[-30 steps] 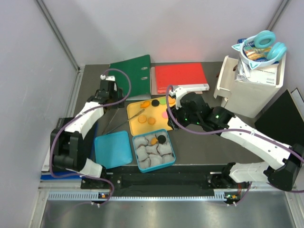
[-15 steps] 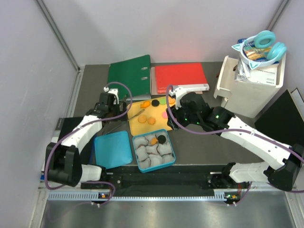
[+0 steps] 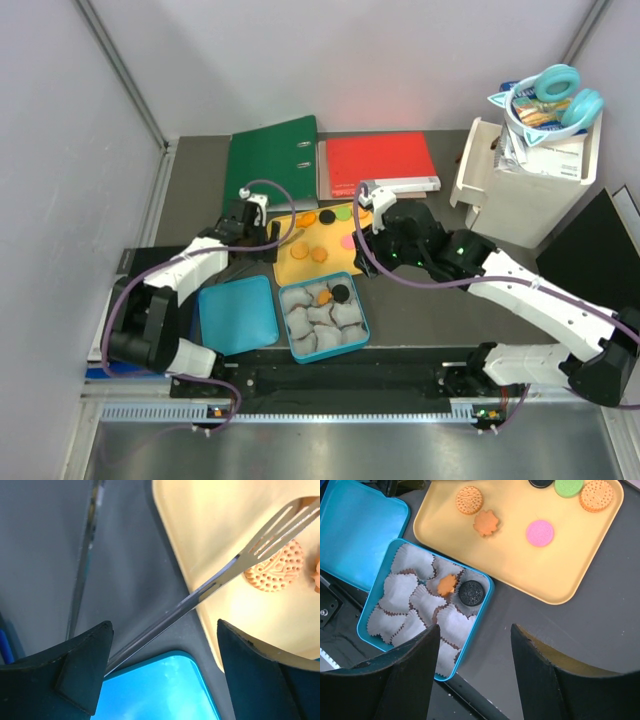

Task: Pack the cookies

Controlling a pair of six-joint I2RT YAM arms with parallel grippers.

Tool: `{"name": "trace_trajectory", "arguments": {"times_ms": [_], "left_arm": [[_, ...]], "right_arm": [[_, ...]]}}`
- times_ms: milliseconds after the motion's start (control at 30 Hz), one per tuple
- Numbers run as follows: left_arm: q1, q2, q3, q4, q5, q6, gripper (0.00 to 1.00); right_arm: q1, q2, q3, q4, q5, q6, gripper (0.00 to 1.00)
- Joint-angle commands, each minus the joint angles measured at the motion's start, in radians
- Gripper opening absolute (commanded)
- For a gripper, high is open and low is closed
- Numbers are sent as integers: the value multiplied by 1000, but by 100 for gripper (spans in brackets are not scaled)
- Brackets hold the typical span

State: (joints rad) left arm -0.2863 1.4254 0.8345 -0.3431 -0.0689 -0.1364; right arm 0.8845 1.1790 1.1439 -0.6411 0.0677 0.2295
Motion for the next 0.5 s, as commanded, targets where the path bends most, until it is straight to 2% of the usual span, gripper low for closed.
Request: {"name": "trace_trajectory", "arguments": {"times_ms": [0,300,467], "left_arm": [[-11,36,17,39,43,15,87],[-11,190,103,35,0,-8,70],[-11,219,132,29,0,-9,54]], "right_arm": [[-13,-32,-4,37,7,7,59],[-15,-39,0,28,7,7,59],[-15,-45,-3,23,17,4,59]]}}
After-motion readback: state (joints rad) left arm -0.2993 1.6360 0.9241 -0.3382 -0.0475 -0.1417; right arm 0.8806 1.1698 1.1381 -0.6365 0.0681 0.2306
